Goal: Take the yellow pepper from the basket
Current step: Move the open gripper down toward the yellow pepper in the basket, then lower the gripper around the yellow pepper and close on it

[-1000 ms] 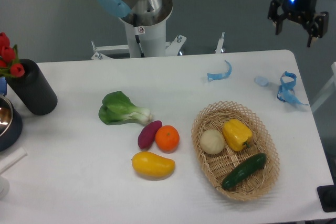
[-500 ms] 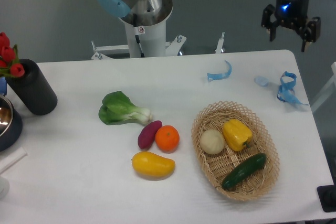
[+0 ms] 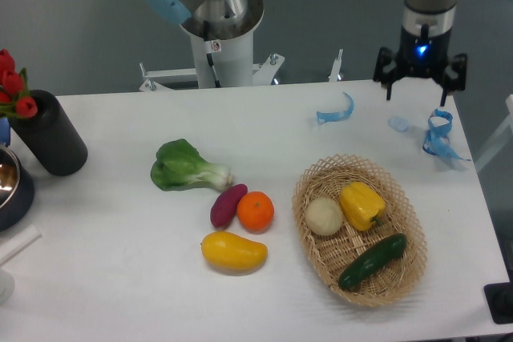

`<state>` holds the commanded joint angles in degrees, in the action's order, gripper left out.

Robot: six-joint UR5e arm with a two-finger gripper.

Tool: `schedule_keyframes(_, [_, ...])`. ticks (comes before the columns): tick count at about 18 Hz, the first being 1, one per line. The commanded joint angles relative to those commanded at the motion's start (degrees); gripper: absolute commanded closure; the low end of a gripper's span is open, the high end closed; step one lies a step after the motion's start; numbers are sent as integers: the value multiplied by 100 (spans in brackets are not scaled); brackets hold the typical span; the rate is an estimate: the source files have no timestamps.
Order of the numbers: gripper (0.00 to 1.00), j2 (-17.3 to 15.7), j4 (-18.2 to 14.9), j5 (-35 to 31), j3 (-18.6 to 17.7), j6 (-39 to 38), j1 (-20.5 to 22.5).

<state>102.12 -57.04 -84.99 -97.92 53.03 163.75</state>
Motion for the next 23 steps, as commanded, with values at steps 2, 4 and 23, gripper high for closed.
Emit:
schedule_keyframes(2, [0, 237, 0, 52, 211, -519, -167])
schedule_keyframes(4, [0, 474, 0, 245, 396, -1195, -256])
schedule_keyframes(23, [0, 1328, 976, 959, 203, -2464, -449])
